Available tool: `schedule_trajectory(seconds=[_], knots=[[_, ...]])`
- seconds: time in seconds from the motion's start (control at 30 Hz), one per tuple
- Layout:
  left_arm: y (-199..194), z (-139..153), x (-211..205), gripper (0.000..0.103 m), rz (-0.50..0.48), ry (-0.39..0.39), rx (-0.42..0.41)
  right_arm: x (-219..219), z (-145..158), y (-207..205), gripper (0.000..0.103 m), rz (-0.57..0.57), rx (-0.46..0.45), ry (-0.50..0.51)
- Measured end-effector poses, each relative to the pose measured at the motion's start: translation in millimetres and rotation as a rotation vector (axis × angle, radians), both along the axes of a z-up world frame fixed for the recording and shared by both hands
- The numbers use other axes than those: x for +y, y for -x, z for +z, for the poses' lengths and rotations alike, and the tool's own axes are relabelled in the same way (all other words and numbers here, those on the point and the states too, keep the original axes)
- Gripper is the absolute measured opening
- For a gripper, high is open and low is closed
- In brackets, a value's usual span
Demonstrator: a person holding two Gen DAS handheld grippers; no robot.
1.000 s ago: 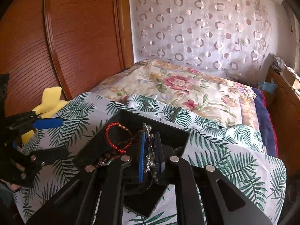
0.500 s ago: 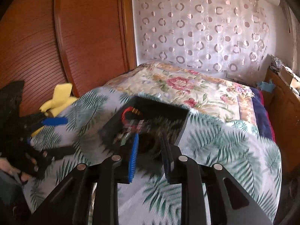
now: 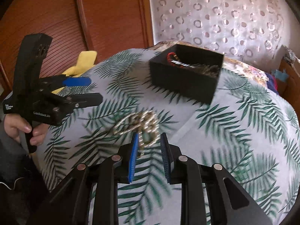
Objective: Organize jewelry
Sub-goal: 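Withdraw both tools from the box toward the last pearl necklace, then grasp the gold ring with the right tool and lift it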
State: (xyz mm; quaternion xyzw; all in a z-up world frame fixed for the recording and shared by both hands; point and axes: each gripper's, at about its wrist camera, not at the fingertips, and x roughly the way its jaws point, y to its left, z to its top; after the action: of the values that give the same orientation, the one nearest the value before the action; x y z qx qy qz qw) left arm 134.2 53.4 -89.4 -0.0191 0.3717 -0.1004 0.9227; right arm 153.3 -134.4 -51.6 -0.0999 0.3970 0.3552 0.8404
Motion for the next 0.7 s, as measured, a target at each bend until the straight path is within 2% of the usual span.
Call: schedule_trajectory(seconds=[0.23, 0.57, 0.67, 0.7], knots=[[18.5, -3.2, -0.7, 0.091, -0.001, -0.002, 0.002, 17.7, -7.5, 17.4, 0.017, 0.045, 0.024, 0.012], [31.7, -1.0, -1.8, 0.091, 0.001, 0.003, -0.013, 33.0, -17.6, 17.4, 0.016, 0.036, 0.000, 0.115], [33.5, -0.7, -2.7, 0.091, -0.001, 0.005, -0.014, 34.6, -17.5, 19.1, 0.006, 0.036, -0.020, 0.138], [33.9, -0.9, -3.8, 0.091, -0.002, 0.004, -0.013, 35.7, -17.7, 20.6, 0.006, 0.037, -0.027, 0.142]])
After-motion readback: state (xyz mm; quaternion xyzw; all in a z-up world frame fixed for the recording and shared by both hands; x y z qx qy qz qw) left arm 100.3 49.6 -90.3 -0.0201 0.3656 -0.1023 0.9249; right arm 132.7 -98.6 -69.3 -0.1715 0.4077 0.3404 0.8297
